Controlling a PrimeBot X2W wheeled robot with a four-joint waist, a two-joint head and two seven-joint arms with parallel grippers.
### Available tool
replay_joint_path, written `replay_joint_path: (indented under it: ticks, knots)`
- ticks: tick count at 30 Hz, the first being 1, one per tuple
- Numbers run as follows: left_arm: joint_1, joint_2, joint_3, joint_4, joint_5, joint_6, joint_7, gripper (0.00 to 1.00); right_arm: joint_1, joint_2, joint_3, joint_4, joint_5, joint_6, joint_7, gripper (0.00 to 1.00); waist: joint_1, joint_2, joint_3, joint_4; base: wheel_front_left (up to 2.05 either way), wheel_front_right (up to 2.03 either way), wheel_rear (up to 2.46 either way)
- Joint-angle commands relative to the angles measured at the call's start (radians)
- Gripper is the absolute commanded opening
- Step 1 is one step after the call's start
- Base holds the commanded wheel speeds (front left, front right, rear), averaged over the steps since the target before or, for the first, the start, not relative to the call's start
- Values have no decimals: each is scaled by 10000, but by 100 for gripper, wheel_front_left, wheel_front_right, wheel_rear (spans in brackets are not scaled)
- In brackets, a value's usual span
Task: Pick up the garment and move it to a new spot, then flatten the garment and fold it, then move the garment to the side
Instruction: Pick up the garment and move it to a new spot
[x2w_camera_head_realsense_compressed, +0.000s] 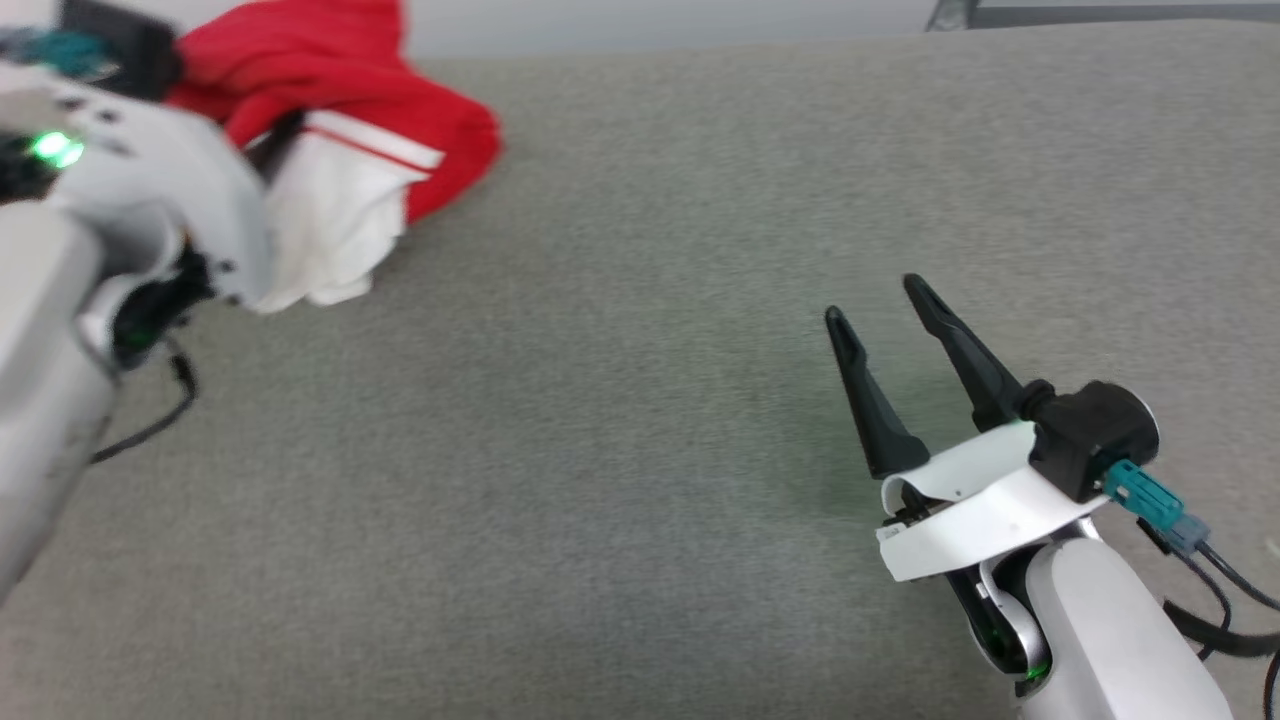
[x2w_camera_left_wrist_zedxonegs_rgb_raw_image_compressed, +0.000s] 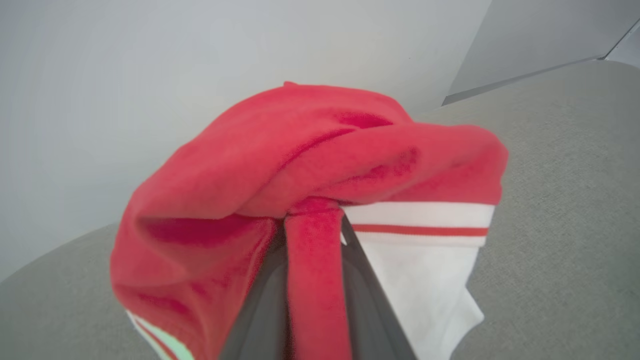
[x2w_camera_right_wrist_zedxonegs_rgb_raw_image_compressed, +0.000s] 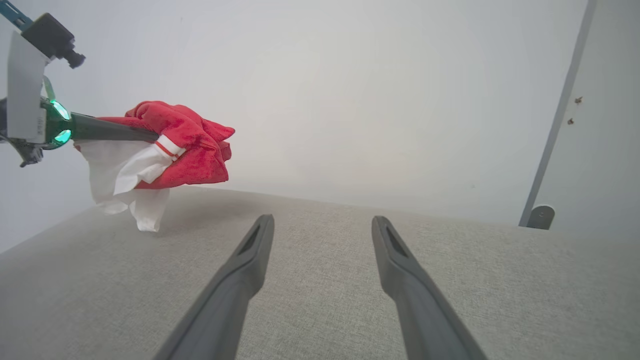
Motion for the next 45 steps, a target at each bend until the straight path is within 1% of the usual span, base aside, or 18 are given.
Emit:
replay_joint_path:
  ticks: [1, 3, 8, 12, 16, 19, 22, 26, 32, 36, 42, 44, 45]
  knots:
    - [-232, -149, -338, -300, 73, 13, -47, 0, 176, 71, -142, 44, 43, -6, -74, 100, 0, 0, -231, -432, 0, 0, 0]
    - [-545, -339, -844, -726, 34, 13, -9, 0, 313, 136, -386, 77, 82, -6, -106, 100, 0, 0, -245, -672, 0, 0, 0]
    - [-1296, -1055, -2337, -1641, -164, 14, 245, 0, 598, 385, -907, 56, 145, -6, -164, 100, 0, 0, -192, -1314, 0, 0, 0]
    - [-1869, -1627, -3455, -2116, 17, 17, 262, 0, 717, 579, -1162, -115, 240, -6, -171, 100, 0, 0, -65, -1902, 0, 0, 0]
    - [-2172, -2002, -3776, -2352, 602, 17, 267, 0, 805, 723, -1218, -284, 394, -6, -173, 100, 0, 0, 152, -2548, 0, 0, 0]
    - [-1919, -2387, -3798, -2469, 1187, 17, 465, 0, 852, 780, -1235, -377, 464, -6, -174, 100, 0, 0, 318, -2977, 0, 0, 0]
    - [-1786, -2590, -3788, -2511, 1810, 17, 555, 0, 832, 800, -1240, -462, 689, -6, -175, 100, 0, 0, 509, -3327, 0, 0, 0]
    - [-1273, -2620, -3797, -2428, 2821, 17, 915, 0, 813, 805, -1128, -563, 1052, -6, -175, 100, 0, 0, 692, -3723, 0, 0, 0]
    - [-646, -2390, -3792, -1492, 3430, 17, 1559, 0, 728, 805, -930, -677, 1366, -6, -176, 100, 0, 0, 874, -4174, 0, 0, 0]
    - [-499, -2284, -3797, -832, 3160, 17, 1961, 0, 774, 806, -933, -736, 1497, -6, -176, 100, 0, 0, 969, -4310, 0, 0, 0]
    - [-346, -2122, -3846, -727, 2913, 17, 2492, 0, 816, 807, -1008, -771, 1538, -6, -177, 100, 0, 0, 1070, -4303, 0, 0, 0]
    - [-424, -2134, -3856, -735, 2783, 17, 2473, 0, 804, 806, -1041, -762, 1518, -6, -177, 100, 0, 0, 1081, -4207, 0, 0, 0]
    - [-483, -2177, -3855, -754, 2682, 17, 2352, 9, 794, 806, -1071, -753, 1489, -6, -177, 100, 0, 0, 1065, -4138, 0, 0, 0]
